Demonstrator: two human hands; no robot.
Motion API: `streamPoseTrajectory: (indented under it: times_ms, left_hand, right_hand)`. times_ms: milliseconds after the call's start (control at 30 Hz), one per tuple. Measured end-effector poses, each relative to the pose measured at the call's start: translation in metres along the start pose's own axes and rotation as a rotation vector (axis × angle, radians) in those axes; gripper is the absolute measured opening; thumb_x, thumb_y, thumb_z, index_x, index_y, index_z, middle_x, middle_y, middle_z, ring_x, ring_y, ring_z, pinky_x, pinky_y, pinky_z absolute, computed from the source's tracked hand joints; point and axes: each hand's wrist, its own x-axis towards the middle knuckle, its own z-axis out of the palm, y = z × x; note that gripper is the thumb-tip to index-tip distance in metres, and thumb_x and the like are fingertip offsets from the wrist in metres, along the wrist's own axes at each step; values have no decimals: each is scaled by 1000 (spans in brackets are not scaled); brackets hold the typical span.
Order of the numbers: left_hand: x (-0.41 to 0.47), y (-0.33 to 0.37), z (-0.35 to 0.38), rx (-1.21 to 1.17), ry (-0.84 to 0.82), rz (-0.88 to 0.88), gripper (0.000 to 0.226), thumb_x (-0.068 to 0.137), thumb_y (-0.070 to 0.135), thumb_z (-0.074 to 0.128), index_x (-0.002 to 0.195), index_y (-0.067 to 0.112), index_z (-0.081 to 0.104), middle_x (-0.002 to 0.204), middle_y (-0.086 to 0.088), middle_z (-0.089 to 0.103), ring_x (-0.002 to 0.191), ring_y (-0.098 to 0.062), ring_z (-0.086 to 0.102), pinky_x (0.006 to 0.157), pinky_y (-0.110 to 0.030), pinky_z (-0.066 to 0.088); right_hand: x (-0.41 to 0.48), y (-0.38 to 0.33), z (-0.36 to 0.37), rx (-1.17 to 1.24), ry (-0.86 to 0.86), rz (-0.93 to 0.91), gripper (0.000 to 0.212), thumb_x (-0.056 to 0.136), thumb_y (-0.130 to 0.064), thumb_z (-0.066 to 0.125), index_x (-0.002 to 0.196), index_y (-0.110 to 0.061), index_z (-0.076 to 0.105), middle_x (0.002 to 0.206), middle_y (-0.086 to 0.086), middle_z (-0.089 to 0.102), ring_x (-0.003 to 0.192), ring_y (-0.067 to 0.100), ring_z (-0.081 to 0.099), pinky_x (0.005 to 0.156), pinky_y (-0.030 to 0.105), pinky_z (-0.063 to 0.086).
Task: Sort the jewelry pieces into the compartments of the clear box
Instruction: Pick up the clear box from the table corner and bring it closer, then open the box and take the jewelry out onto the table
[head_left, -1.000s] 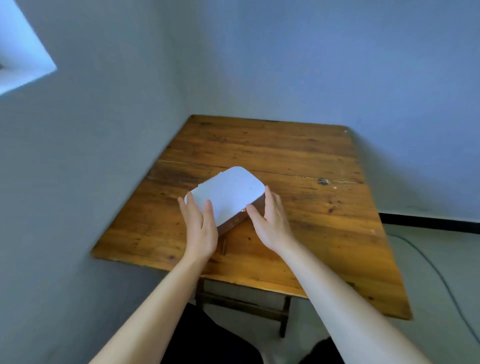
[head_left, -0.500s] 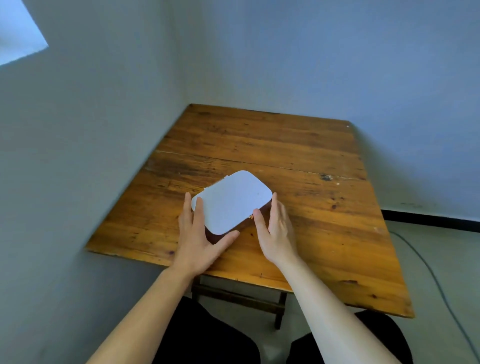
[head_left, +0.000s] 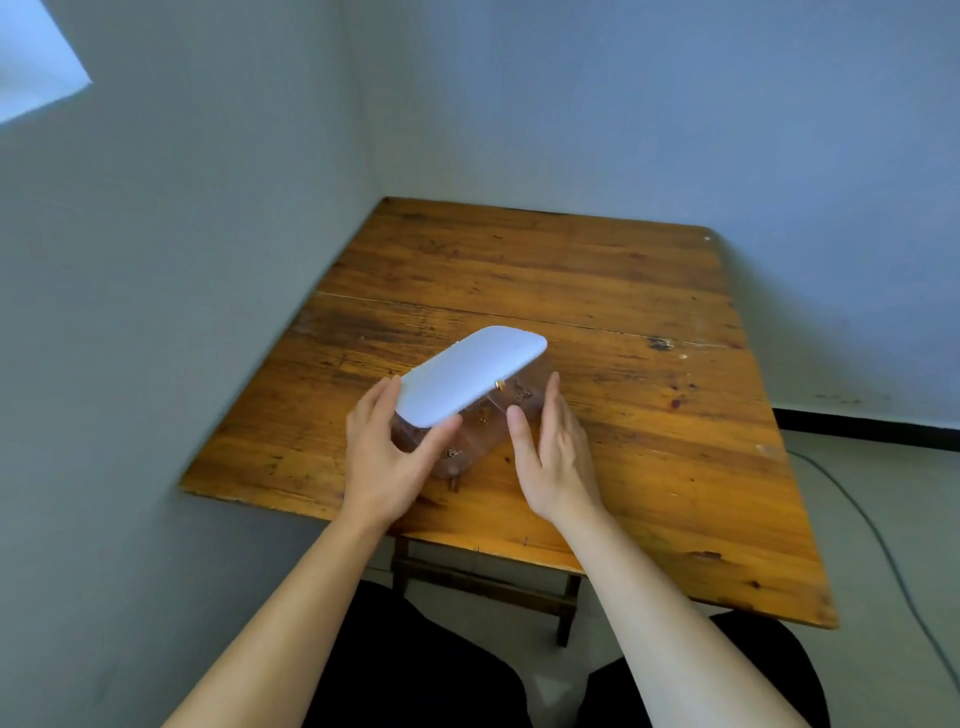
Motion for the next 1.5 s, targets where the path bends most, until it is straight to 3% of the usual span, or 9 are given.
streamPoseTrajectory:
  times_ms: [167, 333, 533, 733, 967, 1167, 1267, 1400, 1500]
  left_hand:
    - [38, 19, -19, -113, 152, -20, 39, 93, 63, 47, 86, 31, 69, 77, 16, 66, 78, -7, 61, 62, -25, 44]
    - [71, 6, -21, -267, 220, -338, 18, 100, 27, 55, 112, 20, 67, 102, 3, 70, 97, -22, 67, 69, -25, 50]
    - [83, -16, -21, -478, 138, -704, 22, 96, 22, 63, 113, 9, 65, 94, -8, 74, 77, -19, 66, 62, -29, 52]
    - [83, -21, -22, -423, 97, -708, 32, 94, 26, 65, 120, 9, 61, 93, -8, 74, 77, -19, 69, 73, -34, 61]
    - [76, -5, -27, 161, 275, -130, 52, 90, 28, 67, 137, 16, 49, 136, -6, 51, 107, -19, 59, 87, -37, 54]
    - [90, 31, -16, 395, -183, 440, 19, 92, 16, 62, 110, 16, 70, 109, -2, 68, 101, -19, 61, 81, -33, 52]
    - [100, 37, -7, 565, -449, 490, 23, 95, 19, 58, 115, 19, 69, 113, -2, 67, 107, -20, 55, 87, -38, 51]
    - [100, 29, -1, 523, -406, 488, 24, 94, 14, 62, 116, 15, 70, 116, -4, 66, 108, -21, 51, 90, -34, 46]
    - [97, 22, 0, 527, -406, 508, 26, 91, 9, 63, 116, 12, 71, 118, -7, 65, 110, -25, 49, 94, -38, 45]
  right_hand:
    - [1, -1, -1, -102, -20, -43, 81, 94, -79, 14, 157, -37, -14, 170, -3, 5, 154, 24, 14, 114, 34, 10]
    - [1, -3, -1, -131, -36, -52, 82, 94, -79, 11, 157, -35, -16, 170, -1, 2, 155, 23, 11, 117, 34, 10]
    - [1, -5, -2, -135, -38, -68, 84, 94, -77, 10, 158, -29, -13, 170, 1, 3, 155, 22, 11, 121, 39, 13]
    - [-1, -10, -6, -130, -63, -59, 86, 93, -76, 13, 159, -26, -10, 170, 3, 5, 155, 24, 12, 121, 40, 15]
    - [12, -10, -22, -94, -210, 32, 89, 93, -77, 30, 159, -31, -8, 170, 0, 4, 155, 25, 10, 120, 45, 17]
    - [36, -27, -47, -293, -190, -72, 71, 96, -58, 50, 156, -25, 28, 166, 2, 18, 150, 27, 25, 115, 47, 31]
    - [43, -38, -56, -380, -150, -231, 53, 97, -43, 58, 144, -21, 49, 145, 2, 47, 129, 23, 50, 102, 38, 43]
    - [50, -61, -61, -390, -297, -290, 28, 96, -31, 63, 124, -27, 69, 117, -6, 68, 97, 12, 63, 72, 26, 47]
    - [58, -81, -57, -456, -426, -309, 25, 93, -26, 65, 117, -27, 74, 109, -7, 74, 95, 14, 67, 76, 32, 56]
